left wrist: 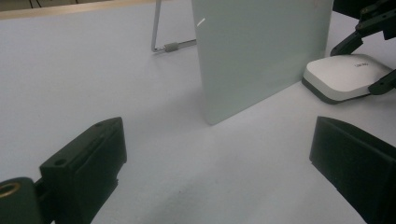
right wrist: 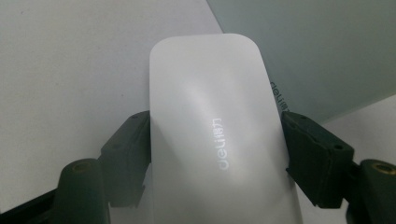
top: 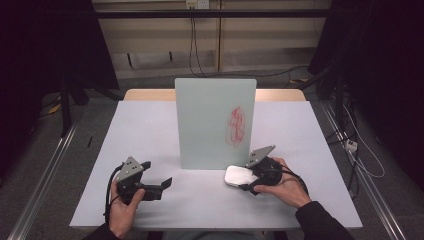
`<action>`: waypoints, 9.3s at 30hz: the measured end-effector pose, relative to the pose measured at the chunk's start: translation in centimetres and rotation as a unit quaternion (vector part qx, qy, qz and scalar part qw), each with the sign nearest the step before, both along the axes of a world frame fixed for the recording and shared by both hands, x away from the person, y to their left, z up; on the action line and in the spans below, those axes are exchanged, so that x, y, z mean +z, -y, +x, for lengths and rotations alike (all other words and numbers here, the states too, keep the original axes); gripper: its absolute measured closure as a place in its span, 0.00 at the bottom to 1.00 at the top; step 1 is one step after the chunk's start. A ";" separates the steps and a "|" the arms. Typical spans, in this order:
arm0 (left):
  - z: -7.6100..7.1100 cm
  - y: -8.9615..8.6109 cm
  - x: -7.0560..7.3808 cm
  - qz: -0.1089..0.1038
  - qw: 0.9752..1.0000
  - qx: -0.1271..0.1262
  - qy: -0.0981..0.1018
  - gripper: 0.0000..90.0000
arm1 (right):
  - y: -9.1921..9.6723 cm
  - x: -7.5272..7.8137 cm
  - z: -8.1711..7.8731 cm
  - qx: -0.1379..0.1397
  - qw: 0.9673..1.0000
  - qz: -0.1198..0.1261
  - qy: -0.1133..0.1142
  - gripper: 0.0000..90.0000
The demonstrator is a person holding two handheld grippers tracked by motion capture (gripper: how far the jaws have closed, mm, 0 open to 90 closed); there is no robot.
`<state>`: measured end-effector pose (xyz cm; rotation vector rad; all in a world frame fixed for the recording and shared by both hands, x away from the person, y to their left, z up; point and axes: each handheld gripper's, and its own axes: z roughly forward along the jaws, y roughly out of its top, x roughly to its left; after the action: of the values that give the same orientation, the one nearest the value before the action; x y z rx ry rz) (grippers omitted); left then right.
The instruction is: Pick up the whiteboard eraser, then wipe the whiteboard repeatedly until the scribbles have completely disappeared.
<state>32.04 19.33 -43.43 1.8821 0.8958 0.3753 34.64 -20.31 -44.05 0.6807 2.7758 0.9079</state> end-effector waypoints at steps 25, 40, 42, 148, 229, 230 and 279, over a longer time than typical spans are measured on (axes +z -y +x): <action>0.0 0.0 0.0 -0.003 1.000 -0.002 -0.002 0.04 | 0.0 0.7 -0.5 0.010 1.000 0.002 -0.001 0.35; 0.1 -0.2 -0.2 -0.001 1.000 0.006 -0.013 0.04 | 0.3 1.4 -1.7 -0.004 1.000 0.026 0.006 0.35; 0.0 -0.2 -0.3 -0.002 1.000 0.005 -0.014 0.04 | 0.4 1.6 -1.9 -0.006 1.000 0.030 0.006 0.35; 0.2 -0.5 -0.4 -0.012 0.999 0.000 -0.032 0.04 | -1.2 9.8 -0.9 -0.126 0.922 0.092 0.354 0.35; 0.2 -0.4 -0.4 -0.012 0.999 -0.003 -0.037 0.04 | -1.7 11.4 2.0 -0.142 0.919 0.047 0.365 0.35; 0.2 -0.4 -0.4 -0.011 0.999 -0.003 -0.037 0.04 | -1.7 11.3 2.0 -0.141 0.921 0.049 0.361 0.35; 0.2 -0.3 -0.5 -0.008 0.999 -0.004 -0.039 0.04 | -2.4 8.8 1.0 -0.125 0.934 0.031 0.333 0.35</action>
<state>32.23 19.62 -43.91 1.8953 0.9403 0.2907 35.63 -17.89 -35.23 0.5757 2.0214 0.9519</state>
